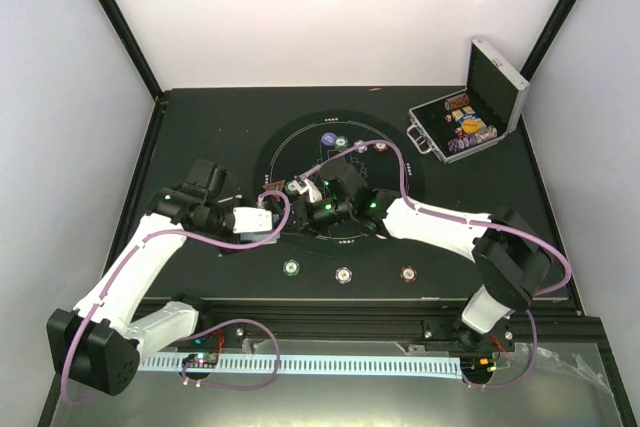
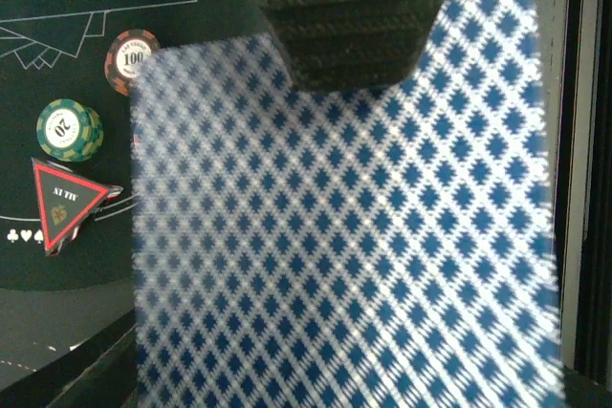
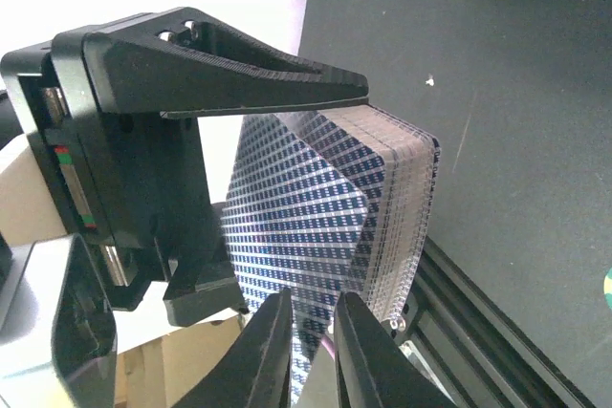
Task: Distribute texas hold em gaming equipment
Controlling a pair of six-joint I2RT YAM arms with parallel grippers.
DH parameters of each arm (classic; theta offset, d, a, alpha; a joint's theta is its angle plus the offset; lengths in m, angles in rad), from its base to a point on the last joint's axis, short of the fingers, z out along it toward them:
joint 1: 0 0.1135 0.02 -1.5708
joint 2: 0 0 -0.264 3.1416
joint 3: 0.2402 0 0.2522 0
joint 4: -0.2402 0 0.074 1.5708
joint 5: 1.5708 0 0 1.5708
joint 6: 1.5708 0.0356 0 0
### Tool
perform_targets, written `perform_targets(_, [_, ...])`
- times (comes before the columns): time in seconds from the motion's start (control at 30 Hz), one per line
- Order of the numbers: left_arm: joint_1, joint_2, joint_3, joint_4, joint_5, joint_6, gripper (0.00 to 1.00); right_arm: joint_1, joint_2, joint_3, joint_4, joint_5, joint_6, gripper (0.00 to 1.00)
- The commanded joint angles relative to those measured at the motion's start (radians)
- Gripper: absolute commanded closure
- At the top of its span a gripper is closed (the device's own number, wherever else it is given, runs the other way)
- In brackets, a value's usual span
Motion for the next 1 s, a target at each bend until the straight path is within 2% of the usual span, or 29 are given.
perform_targets(0.0, [0.001,-0.001,-0.003,0.028,-0.011,-0.002,0.98,-0.004,-0.018,0.020,-0.009,-0.007,-0.012,0.84])
perform_targets(0.23, [0.001,0.003,-0.003,0.032,-0.013,-0.003,0.98,-0.005,-0.021,0.013,-0.002,-0.009,-0.007,0.87])
perform_targets(0.4, [0.001,0.003,-0.002,0.028,-0.025,-0.003,0.98,-0.006,-0.022,0.022,-0.018,-0.002,-0.019,0.98])
perform_targets(0.53, [0.001,0.007,-0.005,0.031,-0.027,-0.007,0.98,-0.011,-0.021,0.012,-0.009,-0.009,-0.017,0.99])
perform_targets(0.73, [0.013,0.024,-0.005,0.037,-0.038,-0.011,0.98,-0.056,-0.035,-0.069,0.120,-0.065,0.044,0.99])
perform_targets(0.97, [0.082,0.061,0.007,0.038,-0.033,0.009,0.98,-0.193,-0.096,-0.106,0.056,-0.137,-0.022,0.99])
